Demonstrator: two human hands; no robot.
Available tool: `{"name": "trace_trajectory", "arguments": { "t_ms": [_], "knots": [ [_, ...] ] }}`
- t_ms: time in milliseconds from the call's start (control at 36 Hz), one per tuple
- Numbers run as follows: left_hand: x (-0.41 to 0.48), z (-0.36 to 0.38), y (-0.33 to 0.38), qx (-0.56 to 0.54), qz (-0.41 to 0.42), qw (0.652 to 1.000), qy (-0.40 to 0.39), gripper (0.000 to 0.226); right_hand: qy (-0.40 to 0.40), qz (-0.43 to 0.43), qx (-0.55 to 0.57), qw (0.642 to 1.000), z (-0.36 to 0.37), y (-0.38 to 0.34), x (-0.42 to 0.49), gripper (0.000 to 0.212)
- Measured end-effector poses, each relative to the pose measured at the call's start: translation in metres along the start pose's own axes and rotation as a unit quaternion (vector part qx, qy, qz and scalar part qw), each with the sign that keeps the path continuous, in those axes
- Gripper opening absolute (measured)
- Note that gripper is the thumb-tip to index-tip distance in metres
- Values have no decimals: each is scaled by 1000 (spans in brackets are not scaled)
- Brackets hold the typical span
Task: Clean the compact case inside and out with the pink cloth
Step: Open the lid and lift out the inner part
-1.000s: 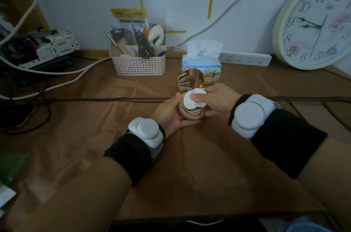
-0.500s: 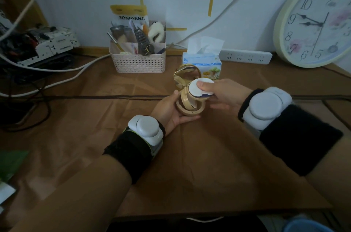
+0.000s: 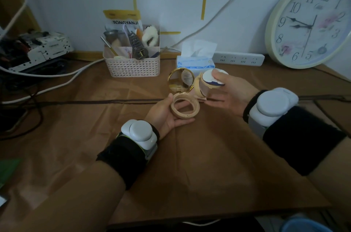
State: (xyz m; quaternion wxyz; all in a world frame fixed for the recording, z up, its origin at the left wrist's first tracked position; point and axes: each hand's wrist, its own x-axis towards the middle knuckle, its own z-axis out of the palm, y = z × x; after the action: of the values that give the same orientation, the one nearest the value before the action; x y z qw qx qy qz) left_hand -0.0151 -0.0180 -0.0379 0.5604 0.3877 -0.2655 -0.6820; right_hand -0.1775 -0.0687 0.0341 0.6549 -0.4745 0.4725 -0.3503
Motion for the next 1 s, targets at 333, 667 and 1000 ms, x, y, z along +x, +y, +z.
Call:
{"name": "trace_trajectory", "arguments": {
  "t_ms": [333,667,1000],
  "knots": [
    [-3,3,5,8,-24,999,32,41,80,28,-27,996,-31,10,11,38],
    [-6,8,8,13,-26,999,39,42,141,-6,-137,980,-39,28,34,27],
    [-2,-4,4,-24,-29,999,15,42,187,-19,-211,959,-49,26,51,45]
  ]
}}
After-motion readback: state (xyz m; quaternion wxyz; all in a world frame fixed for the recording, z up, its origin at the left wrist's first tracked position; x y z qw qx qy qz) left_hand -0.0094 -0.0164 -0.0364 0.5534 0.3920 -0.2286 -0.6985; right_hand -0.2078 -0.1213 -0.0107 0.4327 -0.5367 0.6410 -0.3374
